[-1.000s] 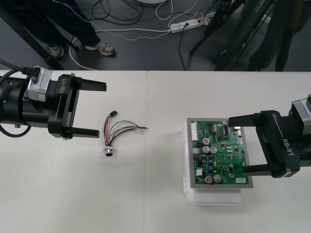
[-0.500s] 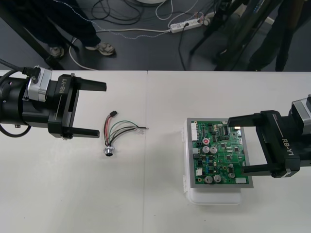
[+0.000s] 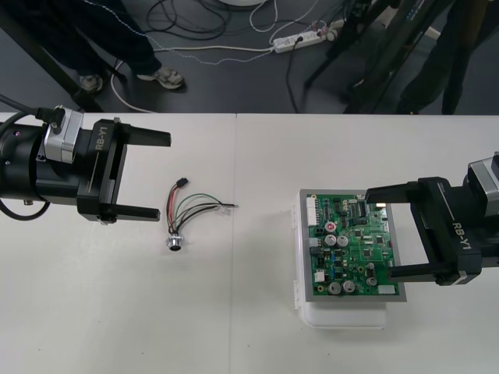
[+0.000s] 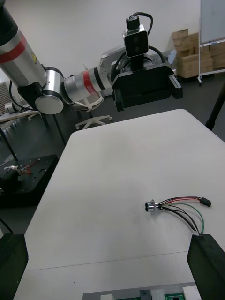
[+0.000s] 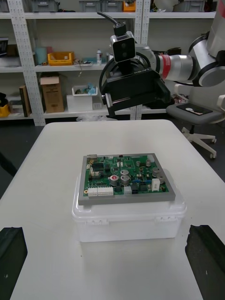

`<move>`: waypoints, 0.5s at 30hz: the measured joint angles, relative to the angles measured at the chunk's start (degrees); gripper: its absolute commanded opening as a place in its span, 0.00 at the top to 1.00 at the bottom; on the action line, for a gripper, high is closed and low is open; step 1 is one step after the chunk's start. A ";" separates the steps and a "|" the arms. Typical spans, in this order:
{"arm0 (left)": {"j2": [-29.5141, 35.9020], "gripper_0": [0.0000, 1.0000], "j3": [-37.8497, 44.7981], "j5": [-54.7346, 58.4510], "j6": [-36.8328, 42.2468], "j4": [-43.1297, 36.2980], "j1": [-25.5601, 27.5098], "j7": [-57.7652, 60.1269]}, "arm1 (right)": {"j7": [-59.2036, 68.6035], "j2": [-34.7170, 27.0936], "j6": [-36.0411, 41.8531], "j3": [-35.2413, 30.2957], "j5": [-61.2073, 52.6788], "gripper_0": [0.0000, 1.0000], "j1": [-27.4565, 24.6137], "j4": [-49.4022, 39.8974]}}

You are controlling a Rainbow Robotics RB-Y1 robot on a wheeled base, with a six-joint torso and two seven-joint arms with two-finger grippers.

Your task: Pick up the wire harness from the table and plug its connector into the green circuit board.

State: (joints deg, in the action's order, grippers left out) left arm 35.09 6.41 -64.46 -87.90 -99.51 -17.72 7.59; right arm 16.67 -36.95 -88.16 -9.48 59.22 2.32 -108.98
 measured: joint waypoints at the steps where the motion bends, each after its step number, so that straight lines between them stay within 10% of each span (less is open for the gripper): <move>1: 0.00 0.00 0.00 0.00 0.00 0.00 0.00 0.00 | 0.00 0.00 0.00 0.00 0.00 0.00 0.00 0.00; 15: -2.35 0.00 0.00 0.00 -0.02 0.33 3.27 0.00 | 0.00 0.01 0.00 0.00 0.02 0.00 -0.06 0.03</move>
State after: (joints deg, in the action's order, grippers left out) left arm 32.74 6.40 -64.46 -87.92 -99.18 -14.45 7.59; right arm 16.67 -36.93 -88.16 -9.48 59.23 2.27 -108.96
